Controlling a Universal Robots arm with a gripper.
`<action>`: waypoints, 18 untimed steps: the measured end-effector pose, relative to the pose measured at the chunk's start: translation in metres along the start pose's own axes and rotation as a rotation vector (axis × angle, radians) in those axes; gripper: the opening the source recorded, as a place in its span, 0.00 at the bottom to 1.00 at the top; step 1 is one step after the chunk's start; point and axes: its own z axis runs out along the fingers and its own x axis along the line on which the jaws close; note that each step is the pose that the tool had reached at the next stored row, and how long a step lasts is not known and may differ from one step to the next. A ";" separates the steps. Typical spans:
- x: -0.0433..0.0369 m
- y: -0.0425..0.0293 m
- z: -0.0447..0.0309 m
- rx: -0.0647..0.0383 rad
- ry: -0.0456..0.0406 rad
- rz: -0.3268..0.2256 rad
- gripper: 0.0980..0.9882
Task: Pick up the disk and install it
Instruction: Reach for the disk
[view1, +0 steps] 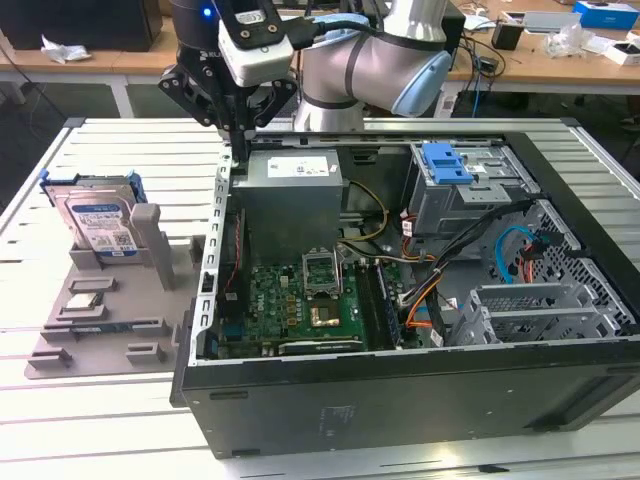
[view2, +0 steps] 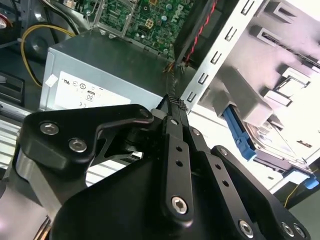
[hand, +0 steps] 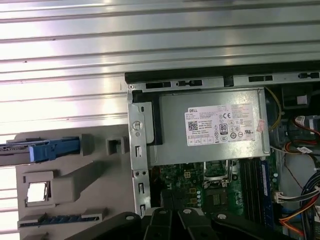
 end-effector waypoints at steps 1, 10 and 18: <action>0.0046 -0.0003 -0.0002 0.000 0.0000 0.000 0.01; 0.0317 -0.0023 -0.0008 0.000 -0.0001 0.000 0.01; 0.0502 -0.0037 -0.0014 0.000 0.0001 0.000 0.01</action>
